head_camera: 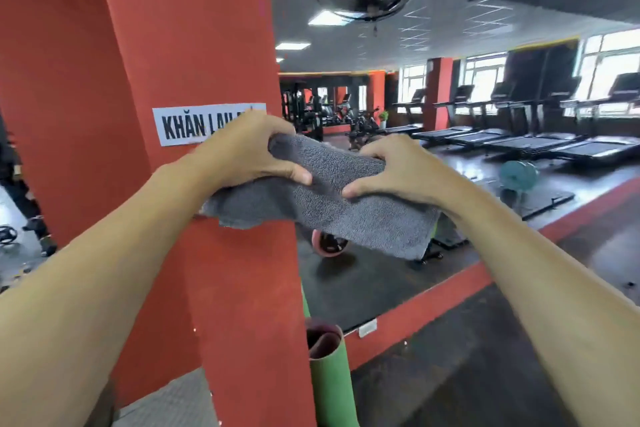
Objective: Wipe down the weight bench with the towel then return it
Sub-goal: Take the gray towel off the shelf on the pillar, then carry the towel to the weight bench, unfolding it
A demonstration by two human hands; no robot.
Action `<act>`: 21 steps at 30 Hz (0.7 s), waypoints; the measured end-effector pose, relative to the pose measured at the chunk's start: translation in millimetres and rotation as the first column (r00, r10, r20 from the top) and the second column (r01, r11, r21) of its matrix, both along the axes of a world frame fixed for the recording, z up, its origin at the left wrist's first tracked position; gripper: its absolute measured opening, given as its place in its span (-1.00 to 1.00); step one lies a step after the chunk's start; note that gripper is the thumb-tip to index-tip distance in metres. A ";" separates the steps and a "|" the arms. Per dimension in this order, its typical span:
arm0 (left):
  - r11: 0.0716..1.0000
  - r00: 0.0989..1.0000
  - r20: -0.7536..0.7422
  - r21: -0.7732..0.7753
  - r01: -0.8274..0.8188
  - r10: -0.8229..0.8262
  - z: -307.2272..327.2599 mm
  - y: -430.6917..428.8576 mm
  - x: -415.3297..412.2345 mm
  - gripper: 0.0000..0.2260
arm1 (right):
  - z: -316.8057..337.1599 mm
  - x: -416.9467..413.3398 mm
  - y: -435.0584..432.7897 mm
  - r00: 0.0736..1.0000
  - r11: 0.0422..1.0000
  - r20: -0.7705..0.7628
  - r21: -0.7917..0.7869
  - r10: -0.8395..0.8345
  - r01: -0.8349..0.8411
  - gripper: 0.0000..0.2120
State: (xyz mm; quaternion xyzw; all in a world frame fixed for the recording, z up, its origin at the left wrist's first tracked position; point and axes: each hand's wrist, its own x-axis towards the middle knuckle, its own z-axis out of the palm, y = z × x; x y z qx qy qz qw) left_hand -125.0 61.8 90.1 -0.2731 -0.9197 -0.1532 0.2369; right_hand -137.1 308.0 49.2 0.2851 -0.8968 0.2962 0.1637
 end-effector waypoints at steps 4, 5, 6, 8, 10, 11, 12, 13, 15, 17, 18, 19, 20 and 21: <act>0.988 0.974 0.192 -0.066 0.139 -0.124 -47.1 37.5 41.7 -0.61 | -48.5 101.6 47.7 0.970 0.986 0.180 0.033 -0.164 0.161 -0.78; 0.982 0.955 0.239 -0.035 0.187 -0.174 -62.4 48.9 53.6 -0.63 | -62.9 127.2 60.7 0.950 0.976 0.224 0.058 -0.216 0.208 -0.76; 0.971 0.926 0.298 0.012 0.238 -0.230 -78.4 60.7 65.7 -0.66 | -78.0 152.4 74.5 0.928 0.965 0.264 0.089 -0.262 0.247 -0.72; 0.947 0.857 0.410 0.068 0.313 -0.312 -110.4 89.7 90.0 -0.76 | -107.8 202.5 101.8 0.867 0.943 0.371 0.115 -0.333 0.313 -0.73; 0.923 0.795 0.488 0.066 0.379 -0.361 -143.4 127.4 119.2 -0.75 | -138.0 256.5 127.2 0.795 0.910 0.453 0.100 -0.402 0.403 -0.77; 0.906 0.763 0.512 0.074 0.418 -0.394 -159.5 147.4 135.2 -0.72 | -152.0 283.3 139.1 0.763 0.885 0.473 0.085 -0.440 0.457 -0.81; 0.883 0.723 0.541 0.087 0.461 -0.430 -174.7 167.2 152.4 -0.72 | -165.9 310.6 151.3 0.736 0.858 0.486 0.059 -0.472 0.511 -0.85; 0.859 0.674 0.575 0.107 0.500 -0.464 -189.1 186.4 169.8 -0.76 | -178.9 338.6 162.7 0.712 0.827 0.494 0.025 -0.498 0.561 -0.89; 0.820 0.572 0.652 0.138 0.556 -0.498 -214.3 221.7 207.7 -0.84 | -202.1 396.4 184.5 0.652 0.751 0.530 -0.043 -0.542 0.659 -0.85; 0.792 0.506 0.705 0.129 0.597 -0.497 -235.5 253.7 244.2 -0.82 | -224.6 456.7 206.4 0.578 0.644 0.575 -0.113 -0.579 0.757 -0.84; 0.782 0.482 0.725 0.124 0.611 -0.491 -244.8 270.3 264.2 -0.81 | -235.4 488.5 217.0 0.546 0.589 0.591 -0.143 -0.594 0.796 -0.84; 0.772 0.455 0.743 0.129 0.623 -0.491 -253.6 286.7 285.1 -0.82 | -244.7 519.7 226.9 0.515 0.537 0.603 -0.163 -0.610 0.827 -0.82; 0.761 0.424 0.757 0.145 0.633 -0.497 -261.5 304.0 308.3 -0.83 | -253.6 551.3 237.1 0.481 0.488 0.615 -0.173 -0.625 0.855 -0.77; 0.741 0.388 0.762 0.174 0.649 -0.518 -270.7 323.0 334.1 -0.86 | -262.5 584.9 246.5 0.451 0.444 0.621 -0.179 -0.641 0.878 -0.73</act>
